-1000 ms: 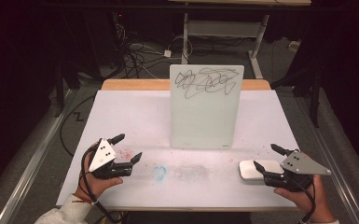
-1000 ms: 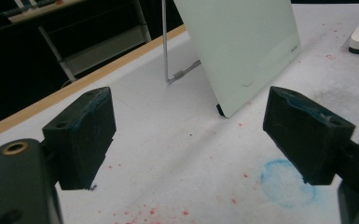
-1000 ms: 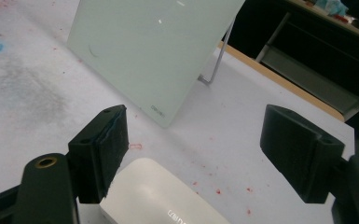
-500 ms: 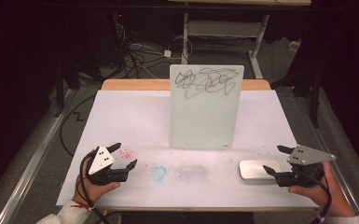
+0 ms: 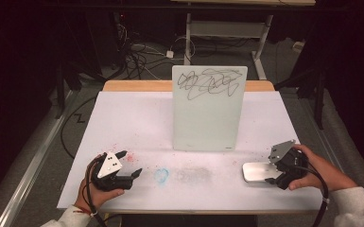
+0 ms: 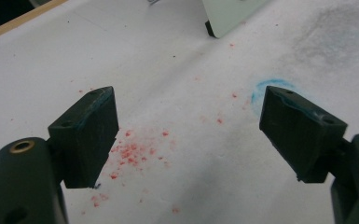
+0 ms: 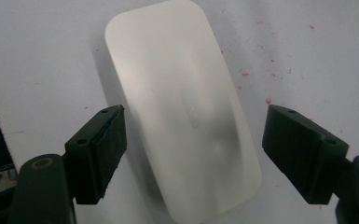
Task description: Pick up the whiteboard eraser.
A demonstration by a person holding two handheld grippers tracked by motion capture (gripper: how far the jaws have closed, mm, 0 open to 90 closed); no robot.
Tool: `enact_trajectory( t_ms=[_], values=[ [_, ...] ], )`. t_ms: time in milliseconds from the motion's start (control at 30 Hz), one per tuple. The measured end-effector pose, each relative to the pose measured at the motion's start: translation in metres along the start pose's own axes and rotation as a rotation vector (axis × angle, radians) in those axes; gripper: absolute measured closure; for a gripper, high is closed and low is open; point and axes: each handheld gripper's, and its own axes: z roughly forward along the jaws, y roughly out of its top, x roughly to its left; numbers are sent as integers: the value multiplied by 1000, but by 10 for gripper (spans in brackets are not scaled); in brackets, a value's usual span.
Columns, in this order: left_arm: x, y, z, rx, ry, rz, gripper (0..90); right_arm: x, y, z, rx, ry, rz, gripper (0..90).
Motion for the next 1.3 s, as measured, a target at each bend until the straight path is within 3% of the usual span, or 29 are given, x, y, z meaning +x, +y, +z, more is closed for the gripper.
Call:
enact_trajectory(
  t_ms=[133, 233, 333, 500, 600, 767, 833, 967, 1033, 1067, 1100, 1133, 1167, 1300],
  values=[
    [-1, 0, 1, 9, 0, -1, 189, -5, 3, 9, 34, 33, -7, 209],
    [-1, -1, 3, 28, -6, 6, 189, -9, 9, 19, 45, 97, -37, 225],
    [-2, 0, 4, 32, -7, 12, 189, -9, 14, 28, 91, 97, -88, 233],
    [-3, 0, 6, 32, -12, 17, 189, -10, 18, 34, 100, 126, -97, 241],
    [-3, 1, 6, 28, -9, 22, 189, -10, 20, 32, 113, 131, -131, 285],
    [-4, 2, 5, 17, -7, 17, 189, -7, 17, 24, 82, 110, -127, 303],
    [-4, 1, 4, 16, -3, 20, 189, -6, 17, 20, 64, 93, -137, 304],
    [-3, 1, 3, 21, 15, 26, 189, -4, 18, 6, -29, 28, -117, 304],
    [-3, 1, 3, 17, 15, 25, 189, -4, 20, -1, -91, -20, -93, 304],
    [-3, 1, 3, 17, 15, 25, 189, -4, 20, -1, -91, -20, -93, 304],
    [-3, 1, 2, 16, 21, 31, 189, -3, 23, -7, -151, -49, -70, 304],
    [-3, 1, 2, 16, 21, 31, 189, -3, 23, -7, -151, -49, -70, 304],
    [-3, 2, 2, 11, 21, 31, 189, -1, 26, -9, -197, -71, -42, 305],
    [-2, 1, 2, 5, 24, 29, 189, 8, 35, -9, -256, -122, -11, 304]
  ],
)
